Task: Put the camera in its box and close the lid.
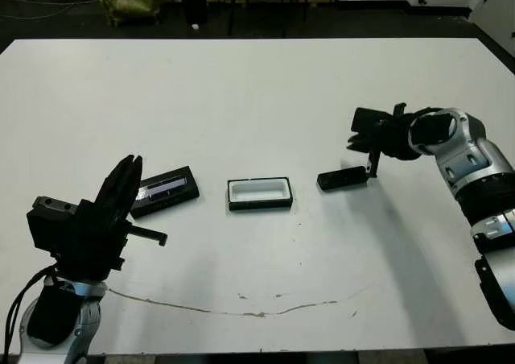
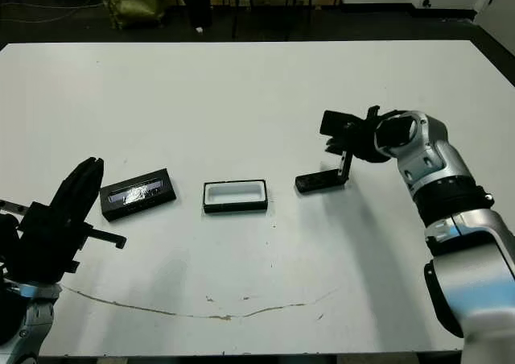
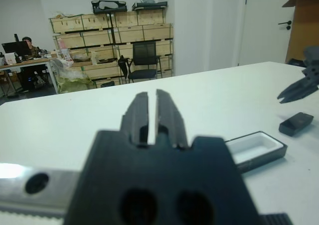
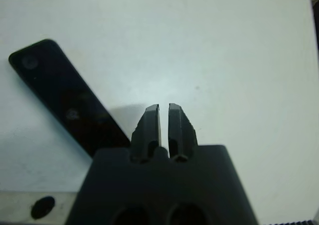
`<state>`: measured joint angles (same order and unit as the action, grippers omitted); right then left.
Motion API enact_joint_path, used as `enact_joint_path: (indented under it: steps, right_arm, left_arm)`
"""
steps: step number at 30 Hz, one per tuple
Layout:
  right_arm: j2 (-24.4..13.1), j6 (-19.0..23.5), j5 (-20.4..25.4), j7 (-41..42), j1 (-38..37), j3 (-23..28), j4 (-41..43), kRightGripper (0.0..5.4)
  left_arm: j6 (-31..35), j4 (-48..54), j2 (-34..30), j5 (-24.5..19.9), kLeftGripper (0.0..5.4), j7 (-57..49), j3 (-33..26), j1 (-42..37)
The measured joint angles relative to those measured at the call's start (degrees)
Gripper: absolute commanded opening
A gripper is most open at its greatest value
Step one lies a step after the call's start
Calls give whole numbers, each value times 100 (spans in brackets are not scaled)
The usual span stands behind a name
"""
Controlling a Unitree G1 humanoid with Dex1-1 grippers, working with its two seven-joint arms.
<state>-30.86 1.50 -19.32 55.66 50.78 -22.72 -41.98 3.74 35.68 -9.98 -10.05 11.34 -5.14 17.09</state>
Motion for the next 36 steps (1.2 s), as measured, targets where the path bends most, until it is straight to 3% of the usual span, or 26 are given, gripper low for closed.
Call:
enact_joint_path:
  steps: [10,28,36]
  right_arm:
    - [-11,-262,-71,95,-159,-113,38,0]
    - [-177,-81,-144,309,-413,-60,447,0]
    - [-262,-107,65,622,-458,2,505,0]
  left_arm:
    - [-6,11,1,-6,1,0,15,36]
    - [-15,-2,2,43,1,-1,88,50]
    - [-15,-29,10,40,1,-2,109,51]
